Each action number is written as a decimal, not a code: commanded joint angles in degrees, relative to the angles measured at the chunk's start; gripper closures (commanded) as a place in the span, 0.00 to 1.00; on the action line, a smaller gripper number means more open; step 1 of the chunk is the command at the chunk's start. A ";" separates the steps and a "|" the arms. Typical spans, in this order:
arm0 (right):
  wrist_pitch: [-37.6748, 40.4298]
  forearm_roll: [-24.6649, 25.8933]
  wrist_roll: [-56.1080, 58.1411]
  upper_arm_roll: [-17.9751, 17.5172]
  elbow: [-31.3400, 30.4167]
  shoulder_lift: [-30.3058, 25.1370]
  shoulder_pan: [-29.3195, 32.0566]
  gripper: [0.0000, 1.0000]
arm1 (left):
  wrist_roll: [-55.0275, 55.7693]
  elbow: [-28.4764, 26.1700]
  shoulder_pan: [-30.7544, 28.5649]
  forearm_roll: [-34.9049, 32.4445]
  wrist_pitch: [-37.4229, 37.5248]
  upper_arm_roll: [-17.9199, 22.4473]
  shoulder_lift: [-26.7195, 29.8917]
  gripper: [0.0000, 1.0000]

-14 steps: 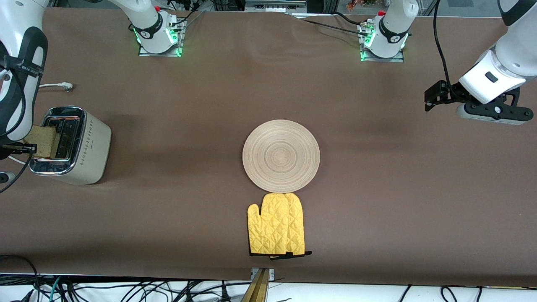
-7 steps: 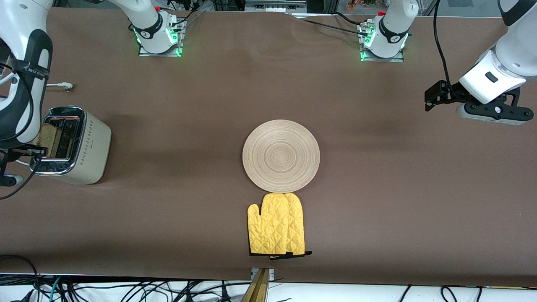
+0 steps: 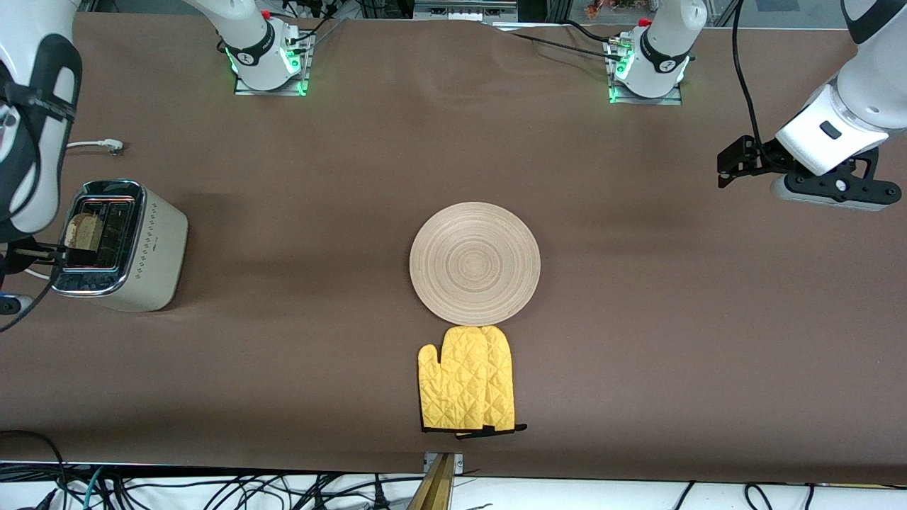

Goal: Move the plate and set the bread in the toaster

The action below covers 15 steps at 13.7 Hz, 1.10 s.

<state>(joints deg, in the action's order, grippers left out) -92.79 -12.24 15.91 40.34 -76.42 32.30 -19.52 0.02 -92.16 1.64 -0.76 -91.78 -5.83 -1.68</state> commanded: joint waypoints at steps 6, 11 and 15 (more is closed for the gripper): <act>3.58 -2.35 -0.62 -0.17 0.66 -4.09 -11.67 0.00 | 0.25 1.19 0.12 -1.97 1.16 -0.06 0.01 0.00; -0.35 3.50 -8.05 -13.22 -0.21 -11.11 -7.67 0.00 | -0.10 1.19 -0.23 -1.88 1.16 -0.06 0.01 0.00; -4.42 12.33 -22.73 -27.49 -6.79 -19.36 0.52 0.00 | -0.28 1.10 -0.58 -1.88 1.25 0.11 0.01 0.00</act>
<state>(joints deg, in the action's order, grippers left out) -95.47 -1.87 -1.46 18.19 -76.90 19.05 -22.90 0.01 -92.07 1.47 -0.76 -91.73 -5.45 -1.68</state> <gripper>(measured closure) 0.000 0.000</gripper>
